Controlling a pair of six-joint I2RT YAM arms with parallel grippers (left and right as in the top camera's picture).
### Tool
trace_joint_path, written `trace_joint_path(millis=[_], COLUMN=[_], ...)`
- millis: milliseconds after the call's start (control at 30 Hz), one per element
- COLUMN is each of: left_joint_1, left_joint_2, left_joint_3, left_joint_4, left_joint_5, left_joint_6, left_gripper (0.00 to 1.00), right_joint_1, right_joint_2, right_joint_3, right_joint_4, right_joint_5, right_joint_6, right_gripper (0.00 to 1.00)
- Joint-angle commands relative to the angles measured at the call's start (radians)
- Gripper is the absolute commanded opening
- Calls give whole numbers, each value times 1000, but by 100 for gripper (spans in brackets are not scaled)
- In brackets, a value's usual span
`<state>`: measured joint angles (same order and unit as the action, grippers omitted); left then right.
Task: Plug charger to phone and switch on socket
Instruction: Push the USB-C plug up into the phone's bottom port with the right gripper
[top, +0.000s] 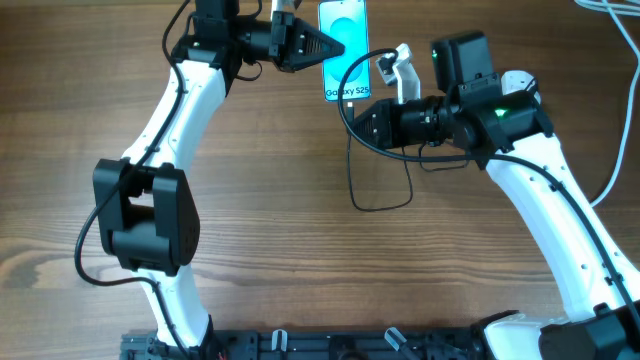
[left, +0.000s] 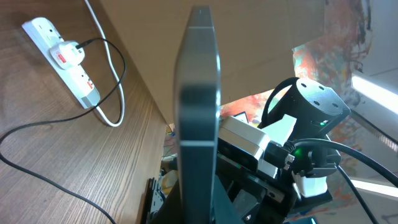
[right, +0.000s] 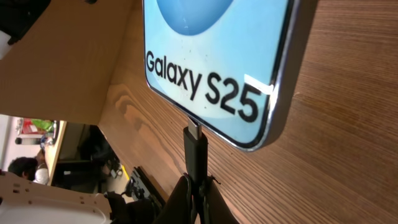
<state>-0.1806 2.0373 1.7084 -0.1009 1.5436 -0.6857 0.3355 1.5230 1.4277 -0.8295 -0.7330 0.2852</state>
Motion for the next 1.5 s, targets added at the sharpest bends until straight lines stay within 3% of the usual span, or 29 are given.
trace_joint_path(millis=[0, 1467], left_joint_1=[1, -14], left_joint_2=[-36, -36], left_joint_3=[12, 12], left_joint_4=[3, 3], left_joint_5=[34, 34], left_joint_6=[27, 27], left_gripper=[4, 4], right_joint_1=[-3, -3], right_joint_2=[-2, 24], right_joint_3=[24, 24], right_joint_4=[6, 4], right_joint_5=[-27, -62], right_joint_6=[-12, 40], right_gripper=[4, 4])
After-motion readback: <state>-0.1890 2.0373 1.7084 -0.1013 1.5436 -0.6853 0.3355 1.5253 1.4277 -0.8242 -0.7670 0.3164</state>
